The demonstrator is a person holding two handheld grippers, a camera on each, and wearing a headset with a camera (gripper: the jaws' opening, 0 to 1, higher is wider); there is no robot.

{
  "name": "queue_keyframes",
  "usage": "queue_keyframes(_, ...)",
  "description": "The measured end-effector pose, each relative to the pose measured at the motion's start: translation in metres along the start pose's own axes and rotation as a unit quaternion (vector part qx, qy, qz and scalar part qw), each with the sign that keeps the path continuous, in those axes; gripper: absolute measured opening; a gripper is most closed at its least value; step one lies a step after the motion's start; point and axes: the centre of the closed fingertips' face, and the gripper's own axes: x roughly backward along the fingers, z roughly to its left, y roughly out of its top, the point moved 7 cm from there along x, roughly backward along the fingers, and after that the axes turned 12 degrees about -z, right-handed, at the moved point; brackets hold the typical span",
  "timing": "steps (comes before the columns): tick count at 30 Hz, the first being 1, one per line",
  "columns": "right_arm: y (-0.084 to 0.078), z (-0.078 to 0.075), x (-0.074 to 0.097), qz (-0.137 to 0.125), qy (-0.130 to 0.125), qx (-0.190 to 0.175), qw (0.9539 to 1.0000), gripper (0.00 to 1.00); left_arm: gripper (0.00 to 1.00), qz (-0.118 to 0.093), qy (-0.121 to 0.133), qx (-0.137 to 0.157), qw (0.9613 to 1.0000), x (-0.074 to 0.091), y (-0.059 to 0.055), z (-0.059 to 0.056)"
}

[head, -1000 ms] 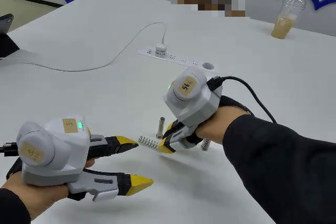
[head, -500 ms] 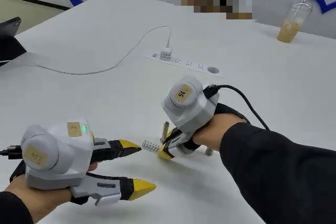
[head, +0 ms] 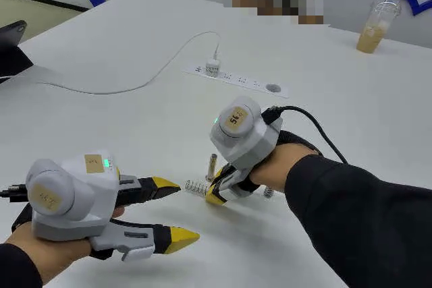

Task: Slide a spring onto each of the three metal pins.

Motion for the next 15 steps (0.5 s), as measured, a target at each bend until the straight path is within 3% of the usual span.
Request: queue_keyframes(15, 0.002, 0.020, 0.037, 0.008, 0.023, 0.053, 0.9983, 0.12, 0.49, -0.002, -0.010, -0.008, 0.9999, -0.007, 0.006, -0.002)
